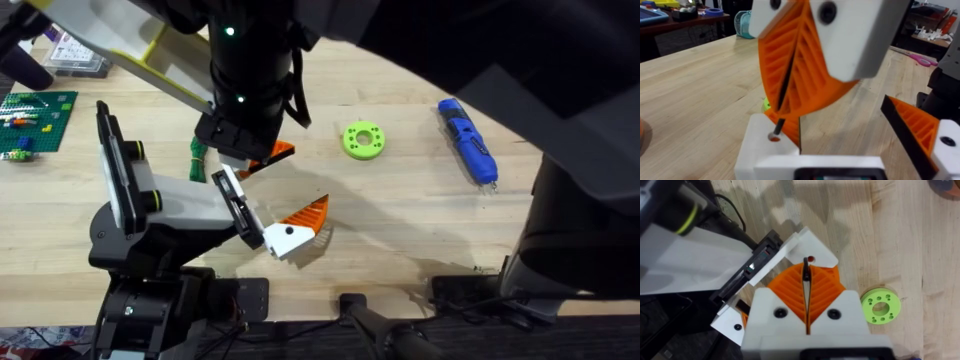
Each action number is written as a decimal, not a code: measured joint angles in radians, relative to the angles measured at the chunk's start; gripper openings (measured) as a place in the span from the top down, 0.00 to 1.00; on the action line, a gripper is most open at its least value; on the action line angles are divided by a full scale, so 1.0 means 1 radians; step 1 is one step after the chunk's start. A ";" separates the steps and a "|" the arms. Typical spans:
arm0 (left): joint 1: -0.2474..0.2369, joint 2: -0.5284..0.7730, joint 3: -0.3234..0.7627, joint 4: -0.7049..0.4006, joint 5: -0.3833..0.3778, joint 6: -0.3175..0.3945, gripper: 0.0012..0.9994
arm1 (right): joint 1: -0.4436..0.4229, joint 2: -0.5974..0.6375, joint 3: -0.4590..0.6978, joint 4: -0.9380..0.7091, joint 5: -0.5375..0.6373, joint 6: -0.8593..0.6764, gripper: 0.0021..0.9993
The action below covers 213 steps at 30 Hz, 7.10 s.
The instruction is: Pick up the gripper from the table and insert it into the empty holder that is missing its gripper. Then pick up a screw, insert it into the mounting hole, and use the screwdriver to tighten it. Finally, clean up the table by picking up the vegetable and placing it into the bucket.
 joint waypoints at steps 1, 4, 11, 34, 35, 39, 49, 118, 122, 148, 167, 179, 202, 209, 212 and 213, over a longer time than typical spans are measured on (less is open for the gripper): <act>0.000 0.000 0.000 0.000 0.000 0.000 0.01 | 0.000 0.000 0.000 -0.002 0.000 0.000 0.99; 0.000 0.000 0.000 0.000 0.000 0.000 0.01 | -0.001 0.000 0.000 -0.007 0.001 0.000 0.99; 0.000 0.000 0.000 0.000 0.000 0.000 0.01 | -0.011 0.000 0.000 -0.011 0.001 0.000 0.99; 0.000 0.000 0.000 0.000 0.000 0.000 0.01 | -0.012 0.000 0.005 -0.015 0.001 0.000 0.99; 0.000 0.000 0.000 0.000 0.000 0.000 0.01 | -0.012 0.000 0.005 -0.015 0.001 0.000 0.99; 0.000 0.000 0.000 0.000 0.000 0.000 0.01 | -0.012 0.000 0.005 -0.015 0.001 0.000 0.99; 0.000 0.000 0.000 0.000 0.000 0.000 0.01 | -0.012 0.006 0.006 -0.014 0.001 0.000 0.99; 0.000 0.001 0.000 -0.001 0.000 -0.026 0.01 | -0.010 0.059 0.019 0.025 0.000 0.000 0.99; 0.000 0.001 0.000 -0.001 0.000 -0.026 0.01 | -0.010 0.059 0.019 0.024 0.000 0.000 0.99; 0.000 0.001 0.000 -0.001 0.000 -0.027 0.01 | -0.041 0.058 0.027 0.020 0.053 -0.002 0.01; 0.000 0.001 0.000 -0.001 0.000 -0.021 0.01 | -0.049 0.056 0.042 -0.016 0.036 0.000 0.00; 0.000 0.001 0.000 -0.001 0.000 -0.018 0.01 | -0.085 -0.101 0.040 -0.023 0.059 0.032 0.00; 0.000 0.001 0.000 0.000 0.000 -0.018 0.01 | -0.348 -0.569 -0.638 0.285 0.072 0.237 0.00; 0.000 0.001 0.000 0.000 0.000 -0.018 0.01 | -0.469 -0.654 -0.770 0.298 0.072 0.288 0.00; 0.000 0.000 0.000 0.000 0.000 -0.018 0.01 | -0.522 -0.662 -0.791 0.282 0.072 0.303 0.00; 0.000 0.001 0.000 0.000 0.000 -0.018 0.01 | -0.532 -0.662 -0.791 0.282 0.073 0.306 0.00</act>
